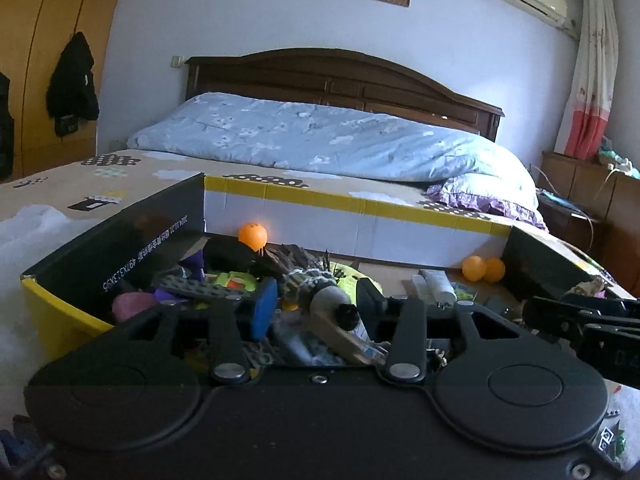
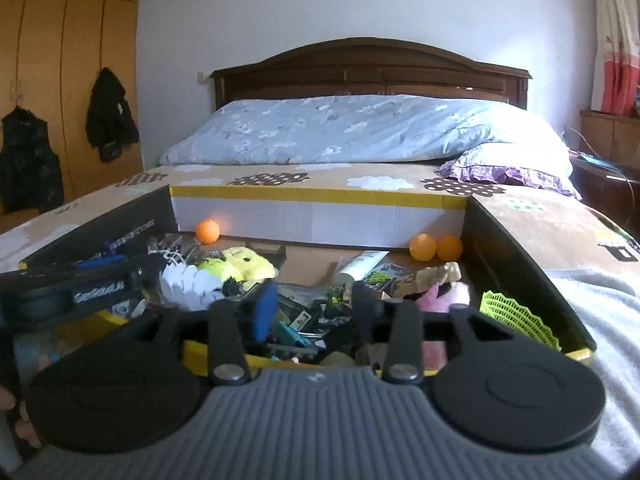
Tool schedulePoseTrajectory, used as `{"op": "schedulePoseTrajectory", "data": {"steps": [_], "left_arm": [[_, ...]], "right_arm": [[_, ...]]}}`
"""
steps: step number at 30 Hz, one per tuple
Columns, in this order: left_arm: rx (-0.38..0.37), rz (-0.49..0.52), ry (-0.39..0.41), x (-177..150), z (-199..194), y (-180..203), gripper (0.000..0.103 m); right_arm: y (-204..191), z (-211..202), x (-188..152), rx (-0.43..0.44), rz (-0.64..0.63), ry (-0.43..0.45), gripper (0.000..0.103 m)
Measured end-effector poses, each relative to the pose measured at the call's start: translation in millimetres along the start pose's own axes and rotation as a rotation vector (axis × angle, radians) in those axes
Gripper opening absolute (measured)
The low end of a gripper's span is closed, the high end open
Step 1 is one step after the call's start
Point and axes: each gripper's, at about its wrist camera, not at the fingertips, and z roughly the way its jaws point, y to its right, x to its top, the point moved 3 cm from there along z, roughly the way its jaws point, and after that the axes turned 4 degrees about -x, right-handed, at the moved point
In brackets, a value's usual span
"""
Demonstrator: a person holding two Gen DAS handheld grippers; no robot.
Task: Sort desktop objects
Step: 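Carry both pieces into the yellow box and open both grippers, then move both grippers back over the Lego pile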
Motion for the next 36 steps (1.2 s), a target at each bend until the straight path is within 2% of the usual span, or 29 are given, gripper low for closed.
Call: {"op": "schedulePoseTrajectory", "data": {"steps": [3, 10, 14, 16, 19, 26, 28, 33, 36], "left_arm": [[-0.007, 0.000, -0.005, -0.5, -5.1, 0.2, 0.047], [-0.033, -0.010, 0.007, 5.9, -27.8, 7.6, 0.069], [-0.052, -0.013, 0.031, 12.1, -40.9, 11.2, 0.071], [-0.057, -0.016, 0.046, 15.9, -47.7, 12.5, 0.079], [-0.074, -0.023, 0.050, 20.5, -54.3, 13.3, 0.083], [-0.189, -0.036, -0.013, 27.3, -65.7, 20.7, 0.085], [-0.215, -0.009, -0.012, 29.5, -75.2, 27.5, 0.088], [-0.182, 0.081, 0.024, 38.8, -103.4, 51.6, 0.091], [-0.216, 0.100, -0.003, 41.8, -120.3, 63.2, 0.092]], "right_arm": [[-0.5, 0.4, -2.3, 0.000, -0.001, 0.003, 0.066], [-10.9, -12.3, -1.2, 0.022, -0.052, 0.013, 0.074], [-16.4, -27.1, 1.0, 0.045, -0.081, 0.027, 0.078], [-17.5, -35.9, 1.5, 0.059, -0.092, 0.026, 0.080], [-16.8, -52.1, 0.2, 0.074, -0.104, 0.011, 0.086], [-0.3, -113.2, -8.9, 0.069, -0.063, -0.033, 0.091], [6.3, -136.5, -15.5, 0.071, -0.031, -0.033, 0.096], [19.7, -196.3, -44.4, 0.065, -0.014, -0.053, 0.103], [25.3, -225.3, -63.9, 0.038, -0.040, -0.066, 0.103]]}}
